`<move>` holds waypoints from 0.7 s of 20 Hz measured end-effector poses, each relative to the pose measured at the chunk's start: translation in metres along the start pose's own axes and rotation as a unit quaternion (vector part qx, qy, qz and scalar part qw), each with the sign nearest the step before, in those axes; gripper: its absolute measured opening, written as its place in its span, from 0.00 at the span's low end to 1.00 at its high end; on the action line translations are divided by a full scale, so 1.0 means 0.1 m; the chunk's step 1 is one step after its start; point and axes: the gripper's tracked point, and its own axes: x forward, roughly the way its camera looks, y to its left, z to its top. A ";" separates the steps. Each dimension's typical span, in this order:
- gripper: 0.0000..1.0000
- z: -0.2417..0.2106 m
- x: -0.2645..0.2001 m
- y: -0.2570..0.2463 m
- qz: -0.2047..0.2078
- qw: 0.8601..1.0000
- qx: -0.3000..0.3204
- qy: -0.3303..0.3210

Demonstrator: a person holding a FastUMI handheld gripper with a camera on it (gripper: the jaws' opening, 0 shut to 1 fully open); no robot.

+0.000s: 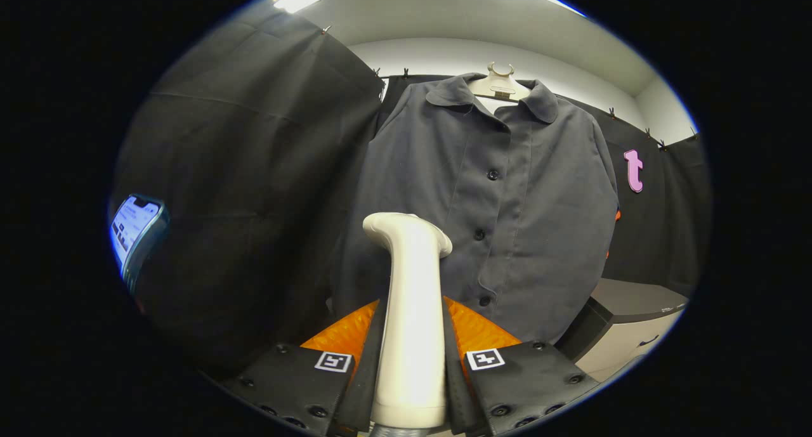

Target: Iron the clothes twice with a garment steamer, once on the left side and once on the right side.

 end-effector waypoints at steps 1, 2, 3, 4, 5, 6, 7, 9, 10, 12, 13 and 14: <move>0.52 -0.04 -0.02 0.01 0.004 1.000 0.002 0.003; 0.52 -0.08 -0.03 0.02 0.008 1.000 0.004 0.007; 0.52 -0.12 -0.04 0.04 0.010 1.000 0.005 0.010; 0.52 -0.16 -0.04 0.04 0.012 1.000 0.006 0.015; 0.52 -0.20 -0.06 0.05 0.013 1.000 0.004 0.018; 0.52 -0.23 -0.07 0.05 0.014 1.000 0.001 0.022; 0.52 -0.28 -0.08 0.06 0.015 1.000 -0.002 0.027; 0.52 -0.35 -0.10 0.09 0.018 0.999 0.001 0.035; 0.52 -0.36 -0.11 0.09 0.019 0.999 0.002 0.037; 0.52 -0.38 -0.12 0.10 0.019 0.999 0.001 0.039; 0.52 -0.38 -0.12 0.10 0.019 0.999 0.001 0.041; 0.52 -0.39 -0.12 0.10 0.019 0.999 0.002 0.042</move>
